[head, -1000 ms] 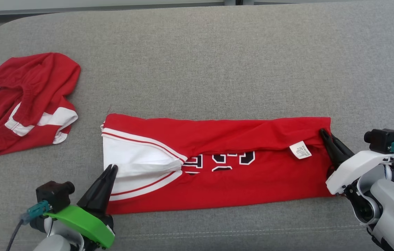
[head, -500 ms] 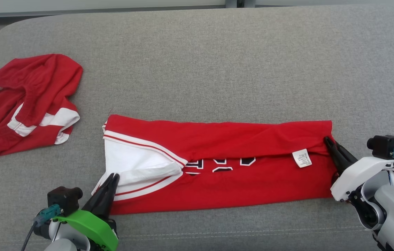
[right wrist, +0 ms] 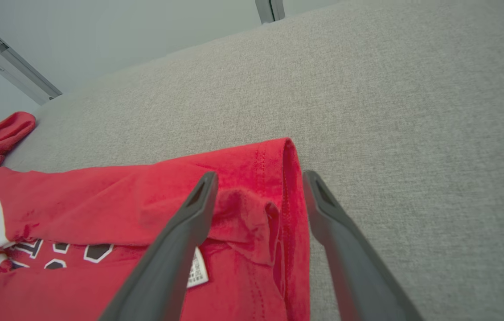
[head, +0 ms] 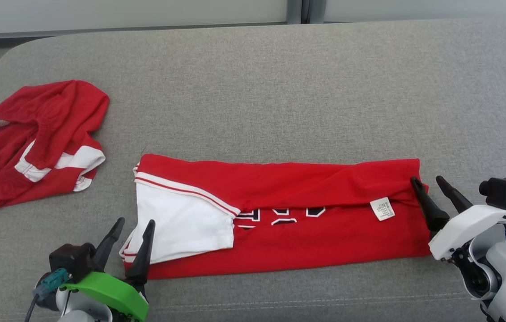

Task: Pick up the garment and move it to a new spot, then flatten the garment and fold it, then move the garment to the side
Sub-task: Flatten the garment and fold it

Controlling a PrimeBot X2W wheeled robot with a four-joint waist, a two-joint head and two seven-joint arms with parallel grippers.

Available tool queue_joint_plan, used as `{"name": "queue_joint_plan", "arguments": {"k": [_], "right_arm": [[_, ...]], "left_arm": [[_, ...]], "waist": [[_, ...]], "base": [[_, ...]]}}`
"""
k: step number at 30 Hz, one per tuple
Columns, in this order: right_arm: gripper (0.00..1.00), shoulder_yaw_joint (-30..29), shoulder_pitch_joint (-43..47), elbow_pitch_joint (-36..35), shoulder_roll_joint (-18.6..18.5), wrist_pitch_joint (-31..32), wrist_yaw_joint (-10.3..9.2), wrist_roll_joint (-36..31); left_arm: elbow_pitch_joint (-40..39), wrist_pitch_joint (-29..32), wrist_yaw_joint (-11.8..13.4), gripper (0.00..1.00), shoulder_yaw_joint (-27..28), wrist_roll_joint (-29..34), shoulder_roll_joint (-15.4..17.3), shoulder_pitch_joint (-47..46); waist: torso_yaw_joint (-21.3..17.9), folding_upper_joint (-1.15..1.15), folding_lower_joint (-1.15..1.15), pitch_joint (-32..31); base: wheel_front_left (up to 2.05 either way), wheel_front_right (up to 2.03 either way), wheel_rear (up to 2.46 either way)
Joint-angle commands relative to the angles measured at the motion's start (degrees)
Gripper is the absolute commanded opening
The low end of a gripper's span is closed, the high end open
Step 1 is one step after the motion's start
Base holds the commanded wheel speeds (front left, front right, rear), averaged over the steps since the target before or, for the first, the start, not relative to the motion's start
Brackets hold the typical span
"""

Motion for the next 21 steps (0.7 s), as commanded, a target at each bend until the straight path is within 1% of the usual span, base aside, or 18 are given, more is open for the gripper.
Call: {"name": "queue_joint_plan", "arguments": {"k": [1, 7, 10, 12, 15, 21], "right_arm": [[1.00, -0.8, 1.3, -0.5, -0.2, -0.1, -0.05, -0.5], [1.00, -2.8, 3.2, -1.3, 0.4, -0.1, -0.05, -2.5], [1.00, -3.7, 3.4, -0.6, 0.5, -0.1, -0.05, -5.4], [1.00, -4.9, 3.4, -0.7, 1.6, -0.1, -0.05, -6.7], [1.00, -6.3, 3.5, -0.1, 2.1, -0.1, -0.05, -9.5], [1.00, -9.3, 3.6, 1.5, 4.1, -0.1, -0.05, -14.3]], "left_arm": [[-1.1, 0.0, 0.1, 1.00, 1.6, 1.3, -0.5, 1.2], [-5.3, 0.0, 0.2, 1.00, 8.6, 7.6, -3.4, 4.0], [-8.0, 0.0, 0.6, 1.00, 13.5, 10.9, -5.6, 5.4], [-10.1, 0.0, 1.2, 1.00, 16.8, 13.8, -6.8, 6.5], [-13.1, 0.0, 2.2, 1.00, 20.7, 18.3, -8.7, 8.1], [-16.4, 0.0, 1.7, 1.00, 26.1, 22.6, -11.7, 11.0]], "waist": [[0.1, 0.00, 0.00, -0.7], [0.3, 0.00, 0.00, -2.1], [0.4, 0.00, 0.00, -2.6], [0.4, 0.00, 0.00, -2.9], [0.6, 0.00, 0.00, -3.5], [1.3, 0.00, 0.00, -4.6]], "base": [[0.00, 0.00, 0.00], [0.00, 0.00, 0.00], [0.00, 0.00, 0.00], [0.00, 0.00, 0.00], [0.00, 0.00, 0.00], [0.00, 0.00, 0.00]]}}
